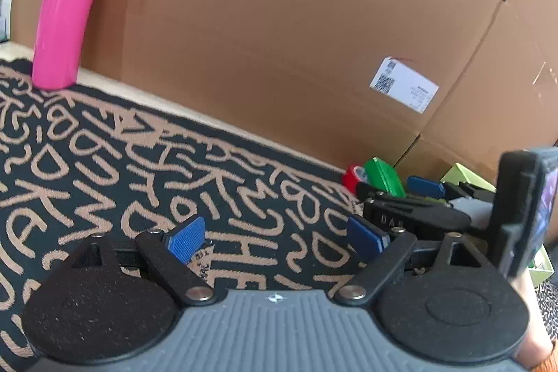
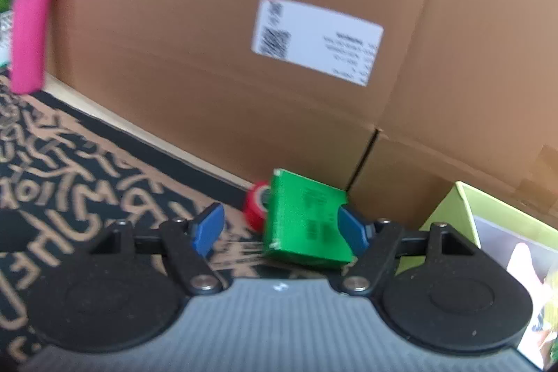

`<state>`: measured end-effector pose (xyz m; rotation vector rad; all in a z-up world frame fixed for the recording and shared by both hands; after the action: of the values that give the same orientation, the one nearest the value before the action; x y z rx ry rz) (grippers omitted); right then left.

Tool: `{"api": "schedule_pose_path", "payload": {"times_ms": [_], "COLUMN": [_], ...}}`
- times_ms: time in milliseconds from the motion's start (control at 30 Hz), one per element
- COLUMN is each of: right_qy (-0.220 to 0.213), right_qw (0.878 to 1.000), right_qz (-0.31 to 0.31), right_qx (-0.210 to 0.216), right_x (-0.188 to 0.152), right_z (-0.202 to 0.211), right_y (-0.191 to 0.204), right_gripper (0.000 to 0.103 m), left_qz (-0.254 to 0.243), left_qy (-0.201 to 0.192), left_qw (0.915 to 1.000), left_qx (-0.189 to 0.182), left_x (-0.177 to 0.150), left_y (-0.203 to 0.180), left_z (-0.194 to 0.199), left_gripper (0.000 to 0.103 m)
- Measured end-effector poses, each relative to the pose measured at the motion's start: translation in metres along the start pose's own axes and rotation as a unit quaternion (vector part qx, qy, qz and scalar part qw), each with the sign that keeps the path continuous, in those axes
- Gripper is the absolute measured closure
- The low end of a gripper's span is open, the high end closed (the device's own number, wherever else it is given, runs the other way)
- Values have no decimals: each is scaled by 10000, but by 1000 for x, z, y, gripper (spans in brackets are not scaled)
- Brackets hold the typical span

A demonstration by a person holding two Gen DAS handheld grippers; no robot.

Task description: Organize objects

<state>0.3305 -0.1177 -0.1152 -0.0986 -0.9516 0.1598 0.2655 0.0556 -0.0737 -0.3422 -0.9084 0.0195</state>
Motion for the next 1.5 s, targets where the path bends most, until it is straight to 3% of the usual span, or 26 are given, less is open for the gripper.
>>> {"api": "schedule_pose_path", "payload": {"times_ms": [100,300,600,733,1000,1100,1133,1267,1500], "right_qy": [89,-239,-433,-445,-360,-409,-446,-590,-727], "right_qw": [9999,9997,9962,9948,9923,9911,9908,9902,9928], "right_qz": [-62,100,207,-50,-586,-680,-697,-723,-205], "right_qx": [-111,32,722,915,1026,1070,1074,1035,926], "right_x": [-8,-25,-72,-88,-102,-100,-99,-97,-110], "right_z": [-3,38,123,151,161,158,158,166,203], "right_y": [-8,-7,7,-1,-24,-29,-30,-36,-27], "right_gripper": [61,76,80,80,83,83,83,85,85], "left_qz": [-1,77,-174,-436,-958,-1202,-1214,-1096,-1168], "left_qy": [80,117,151,132,428,410,438,514,767], "left_qw": [10000,9999,9990,9977,9929,9915,9912,9918,9887], "left_qx": [33,15,-388,-506,-555,-269,-291,-406,-541], "left_x": [-4,-6,19,31,31,32,33,28,-20], "left_y": [2,2,-42,-68,-110,-113,-112,-103,-88], "left_z": [-5,-9,-41,-78,-139,-148,-149,-132,-53], "left_gripper": [12,12,12,22,30,48,54,54,54]}}
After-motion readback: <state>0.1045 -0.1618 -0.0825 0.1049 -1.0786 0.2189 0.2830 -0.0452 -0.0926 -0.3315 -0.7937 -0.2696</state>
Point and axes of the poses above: each gripper's, at about its wrist camera, not at the fingertips, and z roughly against the way its jaws point, y to its left, x to its top, the point moved 6 cm from there along -z, roughly the way its jaws point, and after that the axes turned 6 degrees about -z, right-handed, at the moved point
